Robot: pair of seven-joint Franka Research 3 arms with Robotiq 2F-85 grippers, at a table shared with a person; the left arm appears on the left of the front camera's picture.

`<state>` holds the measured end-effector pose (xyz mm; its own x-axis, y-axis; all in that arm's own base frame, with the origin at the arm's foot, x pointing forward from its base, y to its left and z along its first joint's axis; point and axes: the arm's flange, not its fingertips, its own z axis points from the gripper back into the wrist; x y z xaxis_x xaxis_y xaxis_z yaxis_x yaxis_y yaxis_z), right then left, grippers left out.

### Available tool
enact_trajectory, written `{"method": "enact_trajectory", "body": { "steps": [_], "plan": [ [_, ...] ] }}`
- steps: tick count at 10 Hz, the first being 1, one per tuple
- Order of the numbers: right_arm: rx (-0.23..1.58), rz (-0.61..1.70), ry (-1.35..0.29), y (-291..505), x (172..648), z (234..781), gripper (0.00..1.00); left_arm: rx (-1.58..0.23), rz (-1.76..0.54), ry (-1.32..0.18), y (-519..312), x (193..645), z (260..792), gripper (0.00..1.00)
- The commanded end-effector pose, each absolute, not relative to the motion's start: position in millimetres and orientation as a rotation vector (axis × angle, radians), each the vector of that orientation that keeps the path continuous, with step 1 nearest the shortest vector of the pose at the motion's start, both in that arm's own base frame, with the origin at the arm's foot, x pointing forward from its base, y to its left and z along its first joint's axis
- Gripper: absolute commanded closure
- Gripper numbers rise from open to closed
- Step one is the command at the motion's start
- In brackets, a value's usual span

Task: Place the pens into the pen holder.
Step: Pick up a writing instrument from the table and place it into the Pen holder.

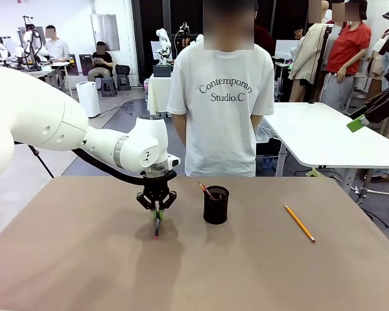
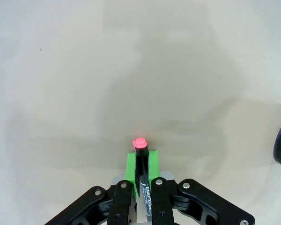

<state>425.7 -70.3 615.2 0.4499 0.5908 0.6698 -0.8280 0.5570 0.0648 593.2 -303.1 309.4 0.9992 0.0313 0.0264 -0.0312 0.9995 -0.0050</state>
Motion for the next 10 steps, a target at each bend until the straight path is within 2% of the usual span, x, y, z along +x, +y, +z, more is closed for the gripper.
{"method": "enact_trajectory", "body": {
  "steps": [1, 7, 10],
  "plan": [
    [0.420, 0.905, -0.653, -69, 426, 617, 0.00, -0.005, 0.018, 0.002, -301, 592, 307, 1.00],
    [0.420, 0.905, -0.653, -69, 426, 617, 0.00, -0.196, 0.004, -0.012, -266, 570, 347, 1.00],
    [0.420, 0.905, -0.653, -69, 426, 617, 0.00, -0.386, -0.158, -0.046, -231, 559, 369, 1.00]
  ]
}}
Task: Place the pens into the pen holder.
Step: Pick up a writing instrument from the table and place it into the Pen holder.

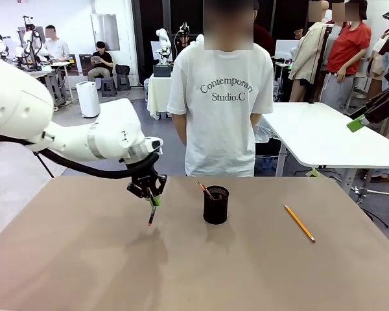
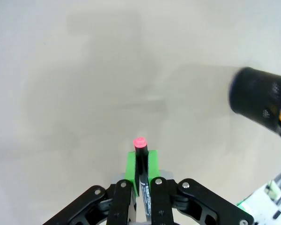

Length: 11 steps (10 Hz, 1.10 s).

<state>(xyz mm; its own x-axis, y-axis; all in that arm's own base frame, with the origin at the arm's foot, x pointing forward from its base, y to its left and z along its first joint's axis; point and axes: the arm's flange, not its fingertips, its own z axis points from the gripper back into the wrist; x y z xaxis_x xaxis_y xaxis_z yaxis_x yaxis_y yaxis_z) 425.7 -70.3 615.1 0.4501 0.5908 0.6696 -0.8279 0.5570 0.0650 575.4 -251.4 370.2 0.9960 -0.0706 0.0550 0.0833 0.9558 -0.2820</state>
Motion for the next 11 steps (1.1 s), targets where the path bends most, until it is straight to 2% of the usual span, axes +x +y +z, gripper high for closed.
{"method": "enact_trajectory", "body": {
  "steps": [1, 6, 11],
  "plan": [
    [0.420, 0.905, -0.653, -69, 426, 617, 0.00, -0.446, -0.264, -0.083, -224, 551, 376, 1.00],
    [0.420, 0.905, -0.653, -69, 426, 617, 0.00, -0.612, -0.584, -0.315, -209, 525, 390, 1.00],
    [0.420, 0.905, -0.653, -69, 426, 617, 0.00, -0.580, -0.567, -0.308, -222, 534, 397, 1.00]
  ]
}}
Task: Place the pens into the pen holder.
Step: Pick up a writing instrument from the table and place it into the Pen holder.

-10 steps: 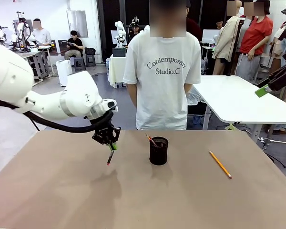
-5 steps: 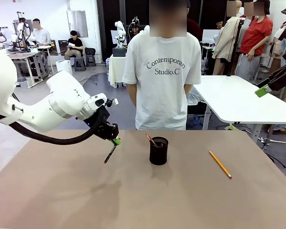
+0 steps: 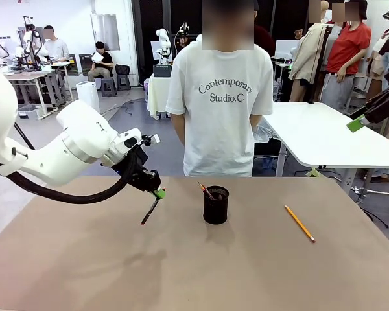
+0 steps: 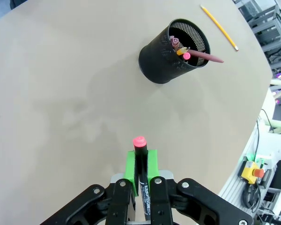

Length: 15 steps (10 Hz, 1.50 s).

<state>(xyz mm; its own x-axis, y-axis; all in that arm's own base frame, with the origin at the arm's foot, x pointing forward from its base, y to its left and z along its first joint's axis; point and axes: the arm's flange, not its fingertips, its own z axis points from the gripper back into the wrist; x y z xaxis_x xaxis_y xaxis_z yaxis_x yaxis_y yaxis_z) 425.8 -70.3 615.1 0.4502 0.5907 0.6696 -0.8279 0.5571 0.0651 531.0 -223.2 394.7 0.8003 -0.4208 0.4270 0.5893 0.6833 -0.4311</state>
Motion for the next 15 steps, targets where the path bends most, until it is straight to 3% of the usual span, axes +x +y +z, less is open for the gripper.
{"method": "enact_trajectory", "body": {
  "steps": [1, 8, 9, 12, 15],
  "plan": [
    [0.420, 0.905, -0.653, -69, 426, 617, 0.00, -0.580, -0.567, -0.308, -222, 534, 397, 1.00],
    [0.420, 0.905, -0.653, -69, 426, 617, 0.00, -0.587, -0.577, -0.309, -224, 532, 396, 1.00],
    [0.420, 0.905, -0.653, -69, 426, 617, 0.00, -0.655, -0.710, -0.309, -218, 529, 405, 1.00],
    [0.420, 0.905, -0.653, -69, 426, 617, 0.00, -0.864, -1.033, -0.410, -195, 528, 437, 1.00],
    [0.420, 0.905, -0.653, -69, 426, 617, 0.00, -1.043, -1.185, -0.673, -185, 526, 466, 1.00]
  ]
}}
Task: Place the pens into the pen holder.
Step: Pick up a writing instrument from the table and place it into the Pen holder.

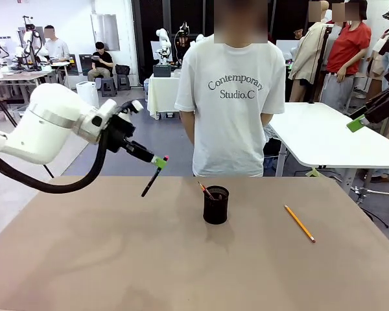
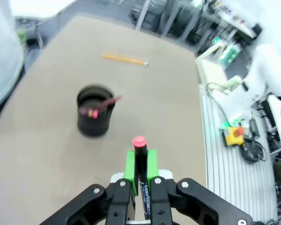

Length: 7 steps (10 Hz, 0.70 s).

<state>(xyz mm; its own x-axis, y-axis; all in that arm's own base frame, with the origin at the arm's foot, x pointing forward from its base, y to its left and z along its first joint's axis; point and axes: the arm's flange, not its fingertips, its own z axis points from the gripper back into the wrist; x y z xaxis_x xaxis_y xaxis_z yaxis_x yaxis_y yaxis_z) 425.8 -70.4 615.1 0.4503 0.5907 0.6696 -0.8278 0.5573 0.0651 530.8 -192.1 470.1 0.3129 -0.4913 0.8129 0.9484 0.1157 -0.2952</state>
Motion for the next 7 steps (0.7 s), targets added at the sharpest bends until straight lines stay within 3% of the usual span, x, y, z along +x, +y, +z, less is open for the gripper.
{"method": "enact_trajectory", "body": {
  "steps": [1, 4, 7],
  "plan": [
    [0.420, 0.905, -0.653, -69, 426, 617, 0.00, -1.116, -1.246, -0.813, -186, 525, 475, 1.00],
    [0.420, 0.905, -0.653, -69, 426, 617, 0.00, -1.218, -1.372, -1.109, -195, 521, 492, 1.00],
    [0.420, 0.905, -0.653, -69, 426, 617, 0.00, -1.075, -1.358, -1.248, -229, 528, 494, 1.00]
  ]
}}
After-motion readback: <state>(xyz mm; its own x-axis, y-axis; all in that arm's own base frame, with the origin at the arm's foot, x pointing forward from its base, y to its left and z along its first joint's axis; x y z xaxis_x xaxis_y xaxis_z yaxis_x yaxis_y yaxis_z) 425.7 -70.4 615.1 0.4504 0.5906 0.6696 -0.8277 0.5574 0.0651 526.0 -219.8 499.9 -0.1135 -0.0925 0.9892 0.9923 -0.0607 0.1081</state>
